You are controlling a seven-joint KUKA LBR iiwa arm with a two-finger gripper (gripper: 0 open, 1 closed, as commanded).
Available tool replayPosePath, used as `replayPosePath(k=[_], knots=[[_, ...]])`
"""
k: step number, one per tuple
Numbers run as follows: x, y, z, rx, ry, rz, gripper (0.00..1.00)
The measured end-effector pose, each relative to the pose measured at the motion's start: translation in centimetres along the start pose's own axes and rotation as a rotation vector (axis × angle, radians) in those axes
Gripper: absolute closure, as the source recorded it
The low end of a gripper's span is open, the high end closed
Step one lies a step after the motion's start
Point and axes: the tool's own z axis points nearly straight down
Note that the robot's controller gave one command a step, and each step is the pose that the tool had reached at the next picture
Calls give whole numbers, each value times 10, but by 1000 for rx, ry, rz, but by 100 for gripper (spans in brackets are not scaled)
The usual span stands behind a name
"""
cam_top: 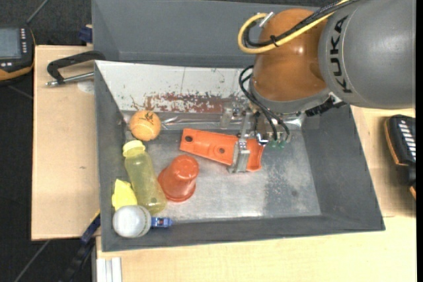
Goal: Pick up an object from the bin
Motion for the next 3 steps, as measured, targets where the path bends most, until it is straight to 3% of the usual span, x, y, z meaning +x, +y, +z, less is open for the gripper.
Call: replayPosePath(k=[1,2,3], knots=[[-2,0,-5,-1,-9,2,0],[-4,-1,41,-1,-9,-49,0],[-3,-17,63,-2,-1,-17,0]])
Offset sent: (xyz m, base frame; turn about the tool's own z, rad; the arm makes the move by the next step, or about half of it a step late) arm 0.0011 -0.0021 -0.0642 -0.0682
